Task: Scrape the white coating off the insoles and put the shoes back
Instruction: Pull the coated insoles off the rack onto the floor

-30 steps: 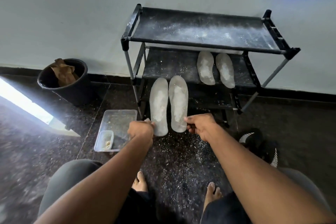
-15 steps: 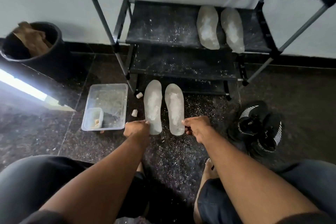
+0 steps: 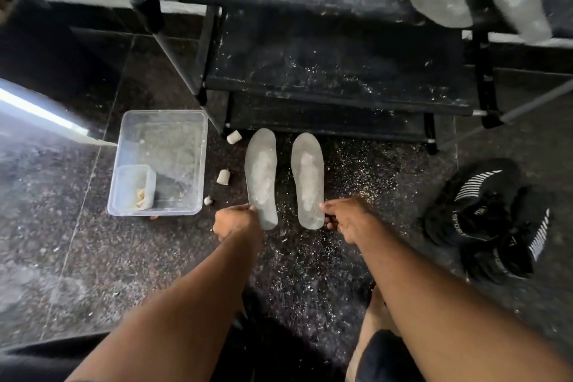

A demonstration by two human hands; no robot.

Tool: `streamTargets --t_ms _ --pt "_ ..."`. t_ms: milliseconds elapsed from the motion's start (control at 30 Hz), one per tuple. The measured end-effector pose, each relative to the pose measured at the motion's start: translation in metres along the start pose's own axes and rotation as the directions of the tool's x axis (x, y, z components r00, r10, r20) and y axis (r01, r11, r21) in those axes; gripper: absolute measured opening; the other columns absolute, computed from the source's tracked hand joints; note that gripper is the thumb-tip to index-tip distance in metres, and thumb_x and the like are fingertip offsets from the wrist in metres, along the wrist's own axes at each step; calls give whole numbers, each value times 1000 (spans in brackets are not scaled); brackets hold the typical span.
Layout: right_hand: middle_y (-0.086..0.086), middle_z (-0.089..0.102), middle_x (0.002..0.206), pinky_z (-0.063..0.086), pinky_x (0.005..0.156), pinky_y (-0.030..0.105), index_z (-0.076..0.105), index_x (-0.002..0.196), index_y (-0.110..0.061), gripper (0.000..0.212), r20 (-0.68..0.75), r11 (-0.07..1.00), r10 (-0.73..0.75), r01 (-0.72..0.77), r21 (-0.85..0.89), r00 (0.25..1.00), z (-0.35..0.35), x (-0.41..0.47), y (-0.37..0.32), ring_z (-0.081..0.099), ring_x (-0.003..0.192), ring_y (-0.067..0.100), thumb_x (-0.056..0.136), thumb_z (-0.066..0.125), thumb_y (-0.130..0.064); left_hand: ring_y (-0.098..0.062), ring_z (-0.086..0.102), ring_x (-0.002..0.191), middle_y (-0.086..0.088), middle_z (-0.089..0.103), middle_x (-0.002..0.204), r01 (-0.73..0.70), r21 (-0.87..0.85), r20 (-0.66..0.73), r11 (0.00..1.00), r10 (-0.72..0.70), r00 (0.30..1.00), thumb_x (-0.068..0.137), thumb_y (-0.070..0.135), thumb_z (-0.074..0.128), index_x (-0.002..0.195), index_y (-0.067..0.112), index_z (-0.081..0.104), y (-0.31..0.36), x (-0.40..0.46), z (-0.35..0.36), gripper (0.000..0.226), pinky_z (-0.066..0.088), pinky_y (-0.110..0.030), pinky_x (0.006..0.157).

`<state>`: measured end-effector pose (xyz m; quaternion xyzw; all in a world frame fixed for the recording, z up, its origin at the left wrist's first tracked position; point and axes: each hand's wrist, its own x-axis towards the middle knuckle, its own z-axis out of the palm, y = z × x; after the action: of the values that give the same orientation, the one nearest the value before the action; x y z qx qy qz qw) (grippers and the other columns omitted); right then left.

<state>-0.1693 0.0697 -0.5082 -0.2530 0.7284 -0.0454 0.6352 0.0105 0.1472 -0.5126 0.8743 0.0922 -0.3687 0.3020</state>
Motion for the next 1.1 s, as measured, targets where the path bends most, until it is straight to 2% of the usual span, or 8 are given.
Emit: streamTargets --t_ms 100,167,300,533,667,833,967,1100 --pt "8 63 85 44 54 21 64 106 -2 12 24 998 55 -55 -9 998 8 15 10 51 66 11 95 62 -2 -17 65 84 -10 77 113 -5 -7 6 1000 5 1000 91 17 80 114 17 80 -12 11 4 24 51 -20 82" --pt "8 61 83 44 55 21 63 105 0 10 30 997 73 -73 -5 997 14 21 14 50 64 11 95 61 -2 -16 64 83 -10 77 112 -9 20 18 1000 8 1000 91 19 80 114 18 80 -18 17 6 23 52 -20 83" --pt "8 59 80 43 55 22 63 104 0 9 36 996 87 -87 -8 996 20 31 24 47 63 11 97 58 -2 -20 72 91 -8 78 110 2 101 28 995 -5 1000 90 22 81 111 21 81 -24 23 12 21 61 -35 93" --pt "11 67 77 50 55 23 68 93 -4 2 -27 995 95 -96 -37 995 22 42 40 55 57 13 91 68 -5 -27 73 101 -12 77 111 -26 172 37 985 20 999 83 26 88 109 20 81 -27 31 23 27 59 -39 97" --pt "13 71 77 54 50 23 70 93 1 12 -84 990 78 -87 -110 993 25 49 36 60 51 14 85 75 -7 -31 71 106 -13 76 113 -58 142 -2 988 59 998 87 22 84 107 18 81 -17 38 33 20 56 -41 101" --pt "16 73 77 63 66 36 69 92 5 18 -161 952 -25 -26 -305 987 32 55 35 69 59 21 83 78 -8 -30 70 108 -10 76 113 -120 200 58 973 110 992 88 20 83 108 16 78 -6 40 42 21 56 -38 101" --pt "19 73 78 63 64 37 69 96 9 23 -189 945 -28 -35 -325 982 39 56 32 70 58 21 82 79 -7 -35 68 109 -13 70 120 -68 366 94 928 36 995 79 24 89 117 9 66 -21 42 50 47 58 -46 96" --pt "20 73 79 63 67 39 68 96 11 26 -212 936 -22 -55 -346 977 41 58 32 74 65 23 81 79 -6 -36 65 113 -15 66 122 -9 389 13 921 4 1000 93 15 72 123 9 59 -38 44 46 34 56 -48 98"
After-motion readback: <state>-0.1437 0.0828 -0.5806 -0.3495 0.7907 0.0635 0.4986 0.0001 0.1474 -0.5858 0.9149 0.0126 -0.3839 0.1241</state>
